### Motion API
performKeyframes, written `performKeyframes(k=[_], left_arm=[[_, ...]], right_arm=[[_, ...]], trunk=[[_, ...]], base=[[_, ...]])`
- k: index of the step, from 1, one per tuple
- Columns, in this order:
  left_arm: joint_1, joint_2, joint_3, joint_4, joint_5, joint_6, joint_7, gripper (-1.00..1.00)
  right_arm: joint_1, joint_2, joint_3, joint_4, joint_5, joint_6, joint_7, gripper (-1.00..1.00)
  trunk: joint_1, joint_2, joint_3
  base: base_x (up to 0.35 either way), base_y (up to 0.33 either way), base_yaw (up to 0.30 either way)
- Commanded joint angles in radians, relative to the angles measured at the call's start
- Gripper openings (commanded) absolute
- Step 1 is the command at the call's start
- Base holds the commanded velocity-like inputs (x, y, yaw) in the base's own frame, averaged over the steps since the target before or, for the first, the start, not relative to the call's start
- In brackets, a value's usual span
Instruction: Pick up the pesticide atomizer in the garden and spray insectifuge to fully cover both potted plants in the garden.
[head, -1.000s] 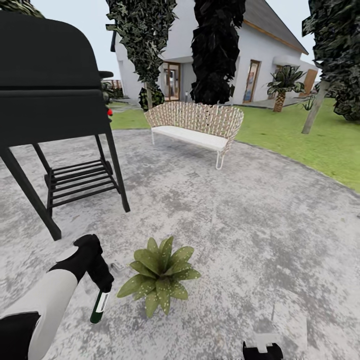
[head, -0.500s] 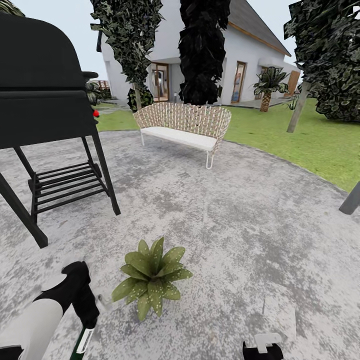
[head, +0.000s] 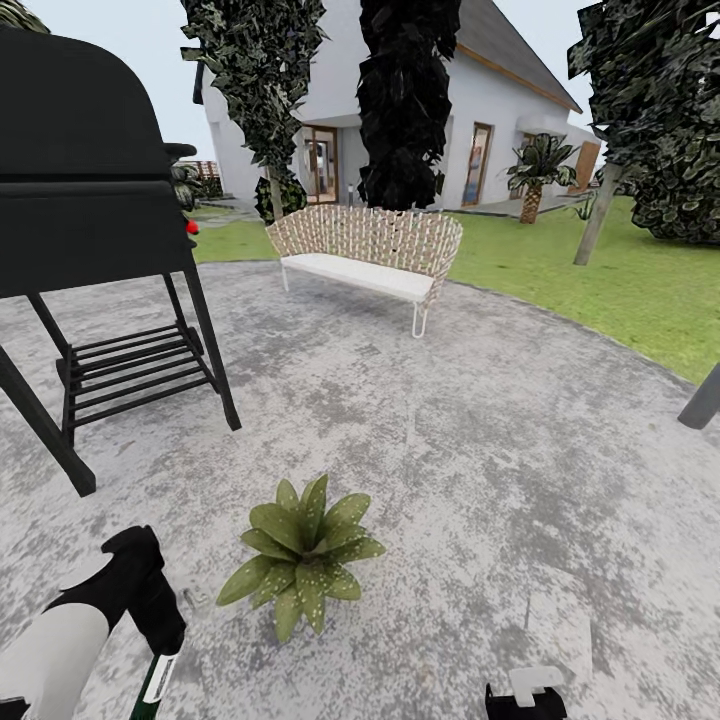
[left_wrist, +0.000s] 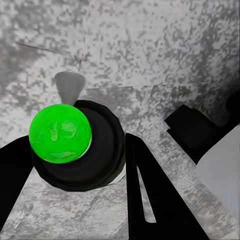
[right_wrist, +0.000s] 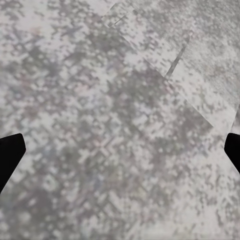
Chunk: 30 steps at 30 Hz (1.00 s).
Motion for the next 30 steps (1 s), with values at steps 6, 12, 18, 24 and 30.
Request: performKeyframes(k=[6, 12, 18, 24, 30], left_arm=[[0.0, -0.006, 0.012, 0.012, -0.003, 0.015, 0.036, -1.0], [0.03, -0.022, 0.01, 0.018, -0.004, 0.007, 0.043, -1.0], [0.059, -0.067, 0.018, 0.0, -0.001, 0.01, 0.185, -1.0], [0.061, -0.078, 0.016, 0.012, -0.002, 0.014, 0.2, -1.0], [0.061, -0.075, 0.071, 0.001, -0.002, 0.013, 0.202, -1.0]], right_arm=[[-0.001, 0.0, -0.008, 0.001, 0.011, -0.003, -0.003, 1.0], [-0.001, 0.0, -0.008, 0.001, 0.011, -0.003, -0.003, 1.0], [-0.001, 0.0, -0.008, 0.003, 0.011, -0.003, -0.003, 1.0], [-0.001, 0.003, -0.007, 0.003, 0.012, -0.003, -0.003, 1.0], [-0.001, 0.003, -0.006, 0.003, 0.012, -0.003, -0.003, 1.0]], trunk=[[0.0, 0.0, -0.001], [0.0, 0.0, -0.001], [0.0, 0.0, -0.001], [0.0, 0.0, -0.001], [0.0, 0.0, -0.001]], base=[[0.258, 0.0, 0.0], [0.067, 0.0, 0.0], [0.001, 0.0, 0.0], [0.0, 0.0, 0.0], [0.0, 0.0, 0.0]])
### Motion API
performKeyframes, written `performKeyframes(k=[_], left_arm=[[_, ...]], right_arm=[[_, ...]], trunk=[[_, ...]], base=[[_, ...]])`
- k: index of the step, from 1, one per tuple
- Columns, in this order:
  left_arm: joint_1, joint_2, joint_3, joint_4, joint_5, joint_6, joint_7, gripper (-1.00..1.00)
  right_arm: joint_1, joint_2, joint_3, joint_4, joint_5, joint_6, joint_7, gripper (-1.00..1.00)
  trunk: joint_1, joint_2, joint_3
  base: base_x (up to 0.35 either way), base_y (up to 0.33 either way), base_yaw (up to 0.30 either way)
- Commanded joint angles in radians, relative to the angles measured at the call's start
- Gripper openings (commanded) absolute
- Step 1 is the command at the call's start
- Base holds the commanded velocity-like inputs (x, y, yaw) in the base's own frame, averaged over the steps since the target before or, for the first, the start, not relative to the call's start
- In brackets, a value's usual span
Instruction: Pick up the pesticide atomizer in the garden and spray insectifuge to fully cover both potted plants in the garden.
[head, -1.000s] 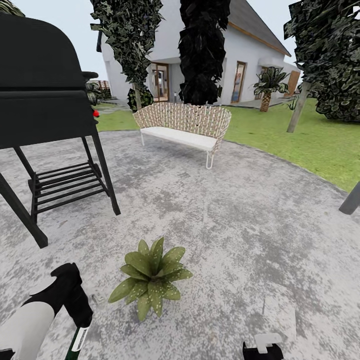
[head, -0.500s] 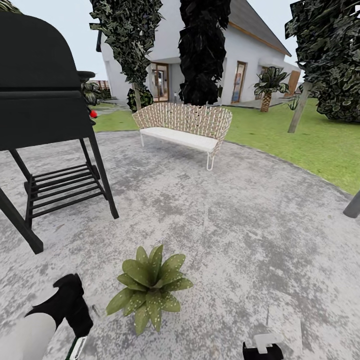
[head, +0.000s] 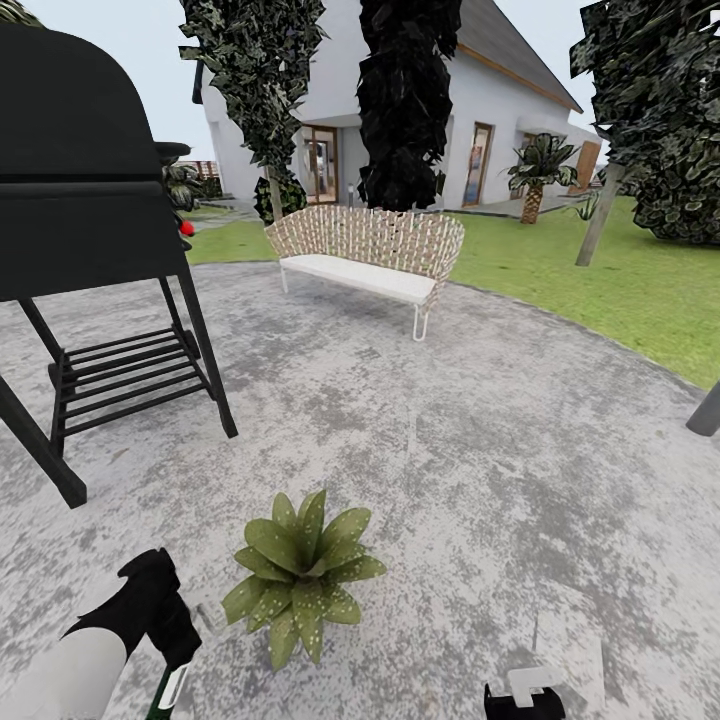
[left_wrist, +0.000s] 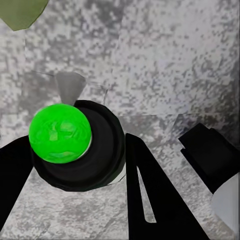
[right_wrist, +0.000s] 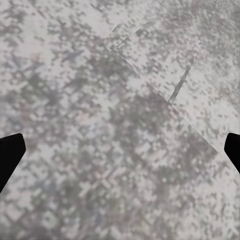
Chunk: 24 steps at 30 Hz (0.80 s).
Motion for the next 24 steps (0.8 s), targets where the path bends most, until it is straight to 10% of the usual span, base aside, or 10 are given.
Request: performKeyframes(k=[1, 7, 12, 24], left_arm=[[0.0, -0.001, 0.005, -0.002, -0.005, 0.008, -0.006, -1.0], [-0.001, -0.003, 0.017, -0.004, -0.004, 0.008, -0.005, -1.0], [-0.001, 0.006, 0.096, -0.005, -0.001, 0.004, -0.005, -1.0], [0.0, -0.008, 0.098, 0.0, -0.001, 0.007, 0.089, -1.0]], right_arm=[[-0.001, 0.0, -0.008, 0.001, 0.011, -0.003, -0.003, 1.0], [-0.001, -0.001, -0.01, 0.001, 0.009, -0.003, -0.003, 1.0], [-0.001, -0.001, -0.01, 0.001, 0.009, -0.003, -0.003, 1.0], [-0.001, -0.002, -0.01, 0.001, 0.009, -0.003, -0.003, 1.0]], trunk=[[0.0, 0.0, -0.001], [0.0, 0.0, -0.001], [0.0, 0.0, -0.001], [0.0, 0.0, -0.001]], base=[[0.0, 0.0, 0.0], [0.0, 0.0, 0.022], [0.0, 0.0, 0.247], [0.0, 0.0, 0.128]])
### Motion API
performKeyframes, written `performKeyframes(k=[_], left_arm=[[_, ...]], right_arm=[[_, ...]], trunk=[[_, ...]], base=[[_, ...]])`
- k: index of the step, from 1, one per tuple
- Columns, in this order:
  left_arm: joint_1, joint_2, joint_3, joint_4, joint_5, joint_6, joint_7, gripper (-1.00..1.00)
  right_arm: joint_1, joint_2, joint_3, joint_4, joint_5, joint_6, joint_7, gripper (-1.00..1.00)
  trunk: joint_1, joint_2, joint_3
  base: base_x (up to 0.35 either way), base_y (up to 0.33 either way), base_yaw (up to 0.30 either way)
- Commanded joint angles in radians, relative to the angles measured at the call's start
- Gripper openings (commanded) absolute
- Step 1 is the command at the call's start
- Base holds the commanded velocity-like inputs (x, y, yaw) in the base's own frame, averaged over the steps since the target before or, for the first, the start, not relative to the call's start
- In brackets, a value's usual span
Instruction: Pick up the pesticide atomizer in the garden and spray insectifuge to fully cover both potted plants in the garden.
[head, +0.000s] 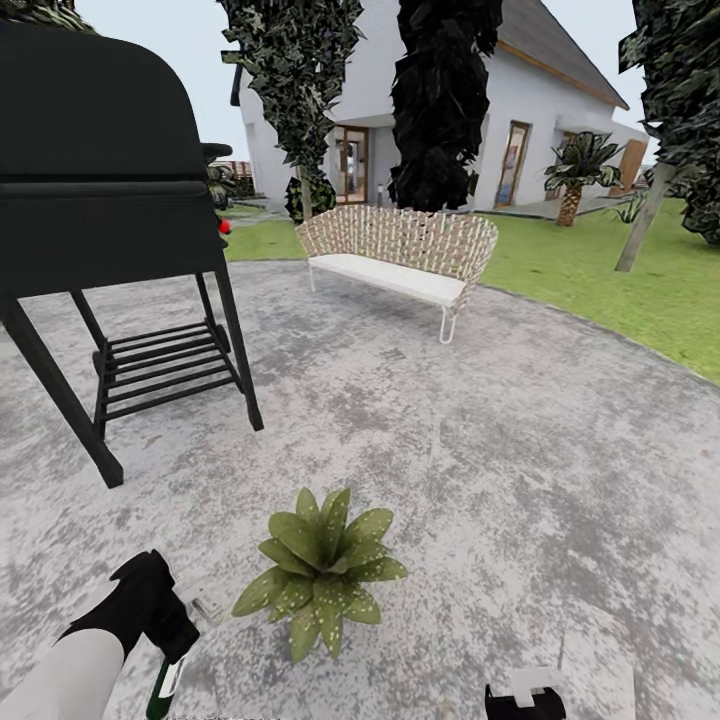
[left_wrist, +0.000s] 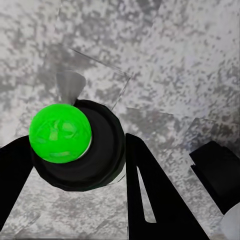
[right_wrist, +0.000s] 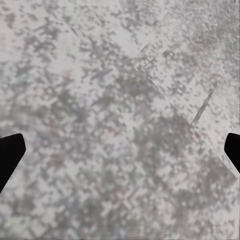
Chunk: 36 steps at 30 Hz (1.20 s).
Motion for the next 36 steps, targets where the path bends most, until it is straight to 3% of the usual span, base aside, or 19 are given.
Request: performKeyframes(k=[1, 7, 15, 18, 21, 23, 24, 26, 29, 33, 36], left_arm=[[-0.001, -0.001, 0.005, 0.0, -0.005, 0.008, -0.006, -1.0], [-0.001, -0.027, 0.003, -0.002, -0.007, 0.006, -0.005, -1.0], [-0.001, -0.036, 0.003, -0.004, -0.005, 0.006, -0.002, -1.0], [-0.01, -0.059, 0.003, -0.007, -0.005, 0.008, -0.01, -1.0], [-0.065, -0.09, -0.013, -0.008, -0.023, 0.019, -0.034, -1.0], [-0.118, -0.089, -0.043, -0.007, -0.048, 0.022, -0.103, -1.0], [-0.16, -0.087, -0.064, -0.007, -0.081, 0.027, -0.201, -1.0], [-0.222, -0.086, -0.076, -0.011, -0.155, 0.038, -0.335, -1.0], [-0.288, -0.093, -0.078, -0.032, -0.254, 0.075, -0.406, -1.0], [-0.335, -0.106, -0.082, -0.062, -0.279, 0.086, -0.489, -1.0], [-0.341, -0.107, -0.159, -0.068, -0.293, 0.088, -0.51, -1.0]], right_arm=[[-0.001, -0.001, -0.008, 0.001, 0.011, -0.003, -0.003, 1.0], [-0.001, -0.002, -0.008, 0.001, 0.011, -0.004, -0.003, 1.0], [-0.001, -0.005, -0.007, 0.003, 0.014, -0.004, -0.003, 1.0], [-0.001, -0.005, -0.007, 0.003, 0.014, -0.003, -0.003, 1.0], [-0.001, -0.004, -0.007, 0.003, 0.016, -0.003, -0.001, 1.0], [-0.001, -0.003, -0.007, 0.003, 0.016, -0.003, 0.0, 1.0], [-0.001, -0.003, -0.007, 0.003, 0.017, -0.003, 0.0, 1.0], [-0.001, -0.003, -0.007, 0.003, 0.017, -0.003, -0.001, 1.0], [-0.001, -0.003, -0.007, 0.003, 0.017, -0.003, -0.001, 1.0], [-0.001, -0.003, -0.007, 0.002, 0.015, -0.003, -0.003, 1.0], [-0.001, -0.002, -0.007, 0.001, 0.013, -0.003, -0.004, 1.0]], trunk=[[0.0, 0.0, -0.001], [0.0, 0.0, -0.001], [0.0, 0.0, -0.001], [0.0, 0.0, -0.001], [0.0, 0.0, -0.001], [0.0, 0.0, -0.001], [0.0, 0.0, -0.001], [0.0, 0.0, -0.001], [0.0, 0.0, -0.001], [0.0, 0.0, -0.001], [0.0, 0.0, -0.001]], base=[[0.0, 0.0, 0.264], [0.0, -0.014, 0.173], [0.0, -0.068, 0.006], [0.0, -0.001, 0.0], [0.0, 0.0, 0.0], [0.0, 0.0, 0.0], [0.0, 0.0, 0.0], [0.0, 0.0, 0.0], [0.0, 0.0, 0.0], [0.0, 0.0, 0.0], [0.0, 0.0, 0.16]])
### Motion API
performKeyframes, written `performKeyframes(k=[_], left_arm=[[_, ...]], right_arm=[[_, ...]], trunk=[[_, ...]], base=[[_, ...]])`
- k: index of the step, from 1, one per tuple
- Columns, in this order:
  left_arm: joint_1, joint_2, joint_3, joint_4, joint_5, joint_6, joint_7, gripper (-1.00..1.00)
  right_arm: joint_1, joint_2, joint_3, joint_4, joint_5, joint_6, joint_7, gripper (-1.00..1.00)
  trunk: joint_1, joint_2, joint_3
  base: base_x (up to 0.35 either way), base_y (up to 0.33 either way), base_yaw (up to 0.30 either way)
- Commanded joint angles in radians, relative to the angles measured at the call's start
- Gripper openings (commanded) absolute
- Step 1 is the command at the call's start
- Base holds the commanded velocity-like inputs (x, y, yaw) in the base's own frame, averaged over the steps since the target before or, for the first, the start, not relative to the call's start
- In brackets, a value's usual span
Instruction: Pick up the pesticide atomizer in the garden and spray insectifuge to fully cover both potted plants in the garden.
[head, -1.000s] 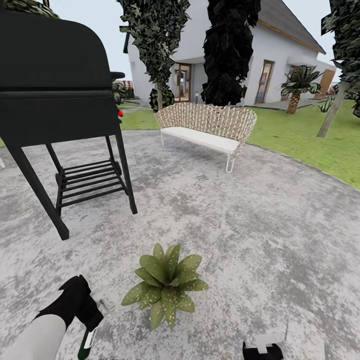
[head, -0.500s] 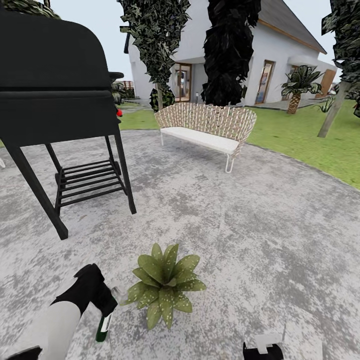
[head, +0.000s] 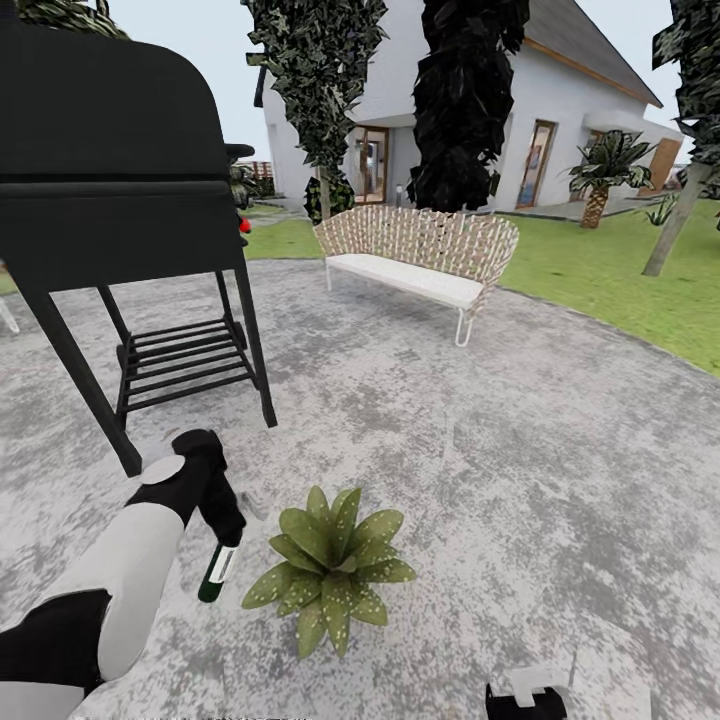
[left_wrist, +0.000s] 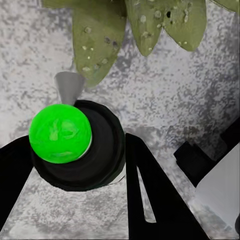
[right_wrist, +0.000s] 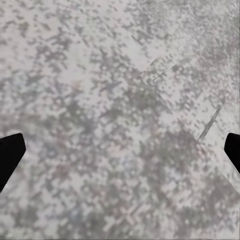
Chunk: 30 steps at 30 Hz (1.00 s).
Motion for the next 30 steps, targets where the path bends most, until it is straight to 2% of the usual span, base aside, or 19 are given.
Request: performKeyframes(k=[1, 4, 8, 13, 14, 17, 24, 26, 28, 30], left_arm=[[-0.001, -0.001, -0.013, -0.001, -0.01, 0.014, -0.009, -1.0], [-0.001, -0.005, -0.039, 0.0, -0.013, 0.039, -0.009, -1.0], [0.004, -0.026, -0.042, 0.0, -0.017, 0.044, -0.009, -1.0], [0.005, -0.049, -0.043, 0.002, -0.019, 0.044, -0.009, -1.0], [0.005, -0.052, -0.044, 0.002, -0.028, 0.044, -0.009, -1.0], [0.004, -0.054, -0.044, 0.002, -0.045, 0.044, -0.009, -1.0], [-0.002, -0.054, -0.046, 0.002, -0.056, 0.044, -0.009, -1.0], [-0.002, -0.053, -0.05, 0.002, -0.082, 0.044, -0.009, -1.0], [-0.003, -0.053, -0.053, 0.0, -0.127, 0.044, -0.009, -1.0], [-0.003, -0.053, -0.053, 0.0, -0.146, 0.044, -0.009, -1.0]], right_arm=[[-0.001, 0.0, -0.008, 0.001, 0.01, -0.003, -0.003, 1.0], [-0.001, 0.0, -0.008, 0.001, 0.01, -0.003, -0.003, 1.0], [-0.001, 0.0, -0.009, 0.0, 0.01, -0.003, -0.003, 1.0], [-0.001, -0.002, -0.008, 0.002, 0.012, -0.004, -0.002, 1.0], [-0.001, -0.003, -0.008, 0.002, 0.012, -0.005, -0.002, 1.0], [-0.001, -0.002, -0.008, 0.002, 0.012, -0.004, -0.002, 1.0], [-0.001, -0.003, -0.008, 0.002, 0.012, -0.004, -0.002, 1.0], [-0.001, -0.003, -0.008, 0.002, 0.012, -0.004, -0.002, 1.0], [-0.001, -0.003, -0.008, 0.002, 0.012, -0.004, -0.002, 1.0], [-0.001, -0.003, -0.008, 0.002, 0.012, -0.004, -0.002, 1.0]], trunk=[[0.0, 0.0, -0.001], [0.0, 0.0, -0.001], [0.0, 0.0, -0.001], [0.0, 0.0, -0.001], [0.0, 0.0, -0.001], [0.0, 0.0, -0.001], [0.0, 0.0, -0.001], [0.0, 0.0, -0.001], [0.0, 0.0, -0.001], [0.0, 0.0, -0.001]], base=[[0.0, -0.005, 0.242], [0.0, -0.166, 0.268], [0.0, -0.26, 0.221], [0.0, -0.27, 0.02], [0.0, -0.27, 0.001], [0.0, -0.271, 0.0], [0.0, -0.271, 0.0], [0.023, -0.272, 0.0], [0.072, -0.273, 0.0], [0.114, -0.273, 0.0]])
